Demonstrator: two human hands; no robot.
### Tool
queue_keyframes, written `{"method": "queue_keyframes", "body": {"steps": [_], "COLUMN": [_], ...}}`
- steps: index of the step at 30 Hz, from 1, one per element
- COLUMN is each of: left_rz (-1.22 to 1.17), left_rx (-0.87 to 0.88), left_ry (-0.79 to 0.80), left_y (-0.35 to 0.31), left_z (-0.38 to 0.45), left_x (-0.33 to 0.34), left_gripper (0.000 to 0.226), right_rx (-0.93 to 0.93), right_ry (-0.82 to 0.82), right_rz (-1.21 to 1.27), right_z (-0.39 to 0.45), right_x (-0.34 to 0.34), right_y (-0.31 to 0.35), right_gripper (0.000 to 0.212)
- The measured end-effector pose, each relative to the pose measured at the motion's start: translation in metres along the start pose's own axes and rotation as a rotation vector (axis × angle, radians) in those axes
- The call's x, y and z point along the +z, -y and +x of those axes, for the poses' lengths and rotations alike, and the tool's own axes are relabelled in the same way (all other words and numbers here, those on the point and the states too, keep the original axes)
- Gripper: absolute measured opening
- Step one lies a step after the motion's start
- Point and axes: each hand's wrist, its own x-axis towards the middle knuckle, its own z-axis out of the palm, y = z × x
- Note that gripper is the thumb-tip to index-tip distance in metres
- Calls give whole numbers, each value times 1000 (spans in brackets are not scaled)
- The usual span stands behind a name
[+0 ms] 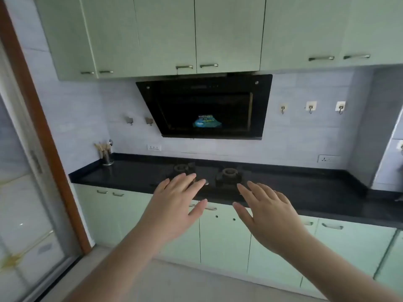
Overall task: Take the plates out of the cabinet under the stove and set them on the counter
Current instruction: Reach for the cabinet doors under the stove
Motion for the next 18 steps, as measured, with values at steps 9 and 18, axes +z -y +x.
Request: {"method": "queue_keyframes", "body": {"steps": [9,18], "left_rz": [38,5], "left_rx": [-50,-12], "left_ry": [-1,51], "left_y": [95,127], "left_z": [43,107], "left_x": [48,109], "left_gripper": [78,73], "right_rx": [-31,1], "right_ry": [18,46], "right_rz": [2,8], "right_z": [97,165], "right_x": [54,107], "right_y": [53,52], "right_gripper": [66,70]}}
